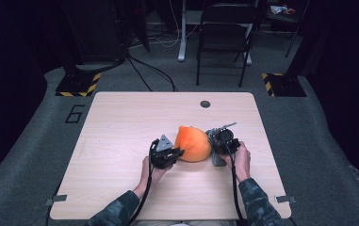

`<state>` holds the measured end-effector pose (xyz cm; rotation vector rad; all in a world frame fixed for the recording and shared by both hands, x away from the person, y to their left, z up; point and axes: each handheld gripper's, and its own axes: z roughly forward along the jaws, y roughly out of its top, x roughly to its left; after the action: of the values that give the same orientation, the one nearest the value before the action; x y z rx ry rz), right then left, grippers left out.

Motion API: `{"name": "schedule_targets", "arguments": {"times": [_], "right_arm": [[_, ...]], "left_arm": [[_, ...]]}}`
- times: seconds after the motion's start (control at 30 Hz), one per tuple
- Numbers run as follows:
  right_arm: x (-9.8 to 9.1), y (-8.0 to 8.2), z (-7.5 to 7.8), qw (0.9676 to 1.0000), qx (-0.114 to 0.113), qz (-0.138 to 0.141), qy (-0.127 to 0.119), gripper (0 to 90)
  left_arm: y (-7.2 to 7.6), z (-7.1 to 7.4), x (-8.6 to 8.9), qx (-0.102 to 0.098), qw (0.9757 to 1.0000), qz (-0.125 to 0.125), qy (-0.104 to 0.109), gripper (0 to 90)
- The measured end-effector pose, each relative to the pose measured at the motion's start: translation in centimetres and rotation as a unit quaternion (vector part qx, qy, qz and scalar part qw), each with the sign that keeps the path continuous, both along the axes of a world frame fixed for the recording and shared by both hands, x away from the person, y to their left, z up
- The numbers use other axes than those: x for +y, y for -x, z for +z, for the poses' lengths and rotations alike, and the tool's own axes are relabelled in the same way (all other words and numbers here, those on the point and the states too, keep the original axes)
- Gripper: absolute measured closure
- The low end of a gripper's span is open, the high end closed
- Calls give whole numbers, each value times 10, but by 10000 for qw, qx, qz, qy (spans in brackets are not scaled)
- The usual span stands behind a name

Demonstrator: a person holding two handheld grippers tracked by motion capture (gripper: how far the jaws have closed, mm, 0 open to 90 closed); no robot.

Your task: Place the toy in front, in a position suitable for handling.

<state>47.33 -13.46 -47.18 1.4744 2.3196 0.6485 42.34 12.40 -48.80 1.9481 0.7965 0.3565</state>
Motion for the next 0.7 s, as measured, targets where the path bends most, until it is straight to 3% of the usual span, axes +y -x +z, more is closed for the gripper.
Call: {"name": "schedule_targets", "arguments": {"times": [0.17,0.2,0.4,0.6,0.7], "right_arm": [[-2,7,29,9986,-394,8,-339,742],[-1,9,35,9978,-532,46,-386,742],[19,25,59,9927,-847,439,-742,741],[46,36,61,9869,-1034,913,-842,737],[50,34,52,9879,-967,936,-767,737]], "left_arm": [[2,1,-2,-29,10000,-35,-16,809],[2,1,-3,-33,10000,-23,-9,809],[3,1,-3,-40,10000,-79,-42,809],[3,1,-4,-106,9999,-84,-67,809],[3,1,-4,-88,9999,-83,-68,809]]}}
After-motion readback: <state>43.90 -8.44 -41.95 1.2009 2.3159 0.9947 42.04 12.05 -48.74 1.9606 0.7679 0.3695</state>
